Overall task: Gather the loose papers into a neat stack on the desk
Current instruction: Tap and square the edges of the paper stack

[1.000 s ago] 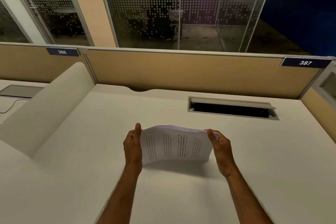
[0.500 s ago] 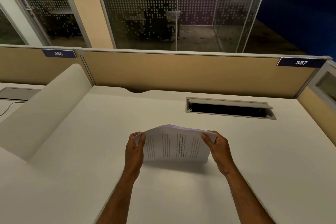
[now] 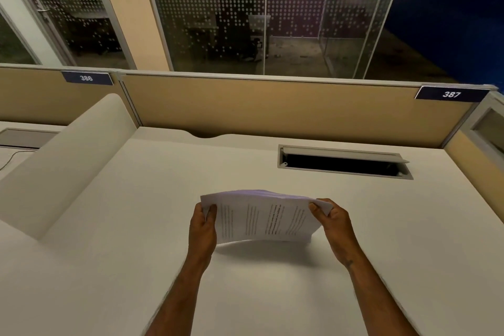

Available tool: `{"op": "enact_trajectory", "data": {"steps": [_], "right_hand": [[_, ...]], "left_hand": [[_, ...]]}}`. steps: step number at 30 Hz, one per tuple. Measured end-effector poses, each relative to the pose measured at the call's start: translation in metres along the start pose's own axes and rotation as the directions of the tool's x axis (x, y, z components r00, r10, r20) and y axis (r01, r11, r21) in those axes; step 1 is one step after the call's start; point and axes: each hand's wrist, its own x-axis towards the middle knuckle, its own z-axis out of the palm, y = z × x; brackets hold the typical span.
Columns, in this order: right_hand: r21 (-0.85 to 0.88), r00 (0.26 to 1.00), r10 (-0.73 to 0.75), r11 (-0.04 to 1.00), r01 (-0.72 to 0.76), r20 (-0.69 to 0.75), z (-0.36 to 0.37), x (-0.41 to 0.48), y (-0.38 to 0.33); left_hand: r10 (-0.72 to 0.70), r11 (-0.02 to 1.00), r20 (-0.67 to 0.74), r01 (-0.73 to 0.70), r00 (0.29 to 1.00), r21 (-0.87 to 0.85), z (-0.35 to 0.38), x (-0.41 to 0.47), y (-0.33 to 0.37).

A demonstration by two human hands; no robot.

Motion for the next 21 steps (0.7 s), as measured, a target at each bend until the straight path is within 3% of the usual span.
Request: {"op": "enact_trajectory", "data": {"steps": [3,5,8,10,12,15,17,19,20,21], "right_hand": [[-0.118,0.997,0.022,0.993,-0.014,0.071,-0.015,0.007,-0.017],[-0.296,0.997,-0.038,0.954,0.056,0.067,-0.020,0.011,-0.038],[-0.463,0.974,-0.208,0.856,0.228,0.094,-0.004,0.010,-0.080],[-0.399,0.930,-0.313,0.841,0.365,0.192,0.020,0.009,-0.101],[-0.301,0.898,-0.370,0.851,0.430,0.239,0.044,0.008,-0.113],[-0.108,0.905,-0.398,0.903,0.415,0.152,0.071,0.004,-0.116],[-0.033,0.933,-0.357,0.933,0.359,0.053,0.079,0.004,-0.108],[0.030,0.958,-0.286,0.958,0.286,-0.005,0.080,0.004,-0.097],[0.051,0.965,-0.262,0.964,0.262,-0.019,0.079,0.004,-0.091],[0.070,0.970,-0.240,0.968,0.242,-0.031,0.078,0.005,-0.087]], "left_hand": [[0.098,0.987,0.018,-0.099,0.995,0.129,-0.003,0.012,0.023],[0.212,0.942,0.064,-0.221,0.975,0.251,-0.003,0.017,0.052],[0.392,0.770,0.187,-0.432,0.901,0.469,0.007,0.020,0.100],[0.476,0.581,0.283,-0.540,0.833,0.609,0.017,0.019,0.123],[0.549,0.405,0.405,-0.657,0.731,0.636,0.028,0.014,0.137],[0.560,0.246,0.521,-0.729,0.644,0.638,0.041,0.007,0.146],[0.570,0.185,0.523,-0.719,0.634,0.670,0.041,0.008,0.141],[0.664,0.169,0.430,-0.683,0.612,0.711,0.030,0.014,0.125],[0.714,0.224,0.333,-0.651,0.616,0.725,0.021,0.016,0.117],[0.736,0.352,0.196,-0.613,0.648,0.708,0.012,0.018,0.108]]}}
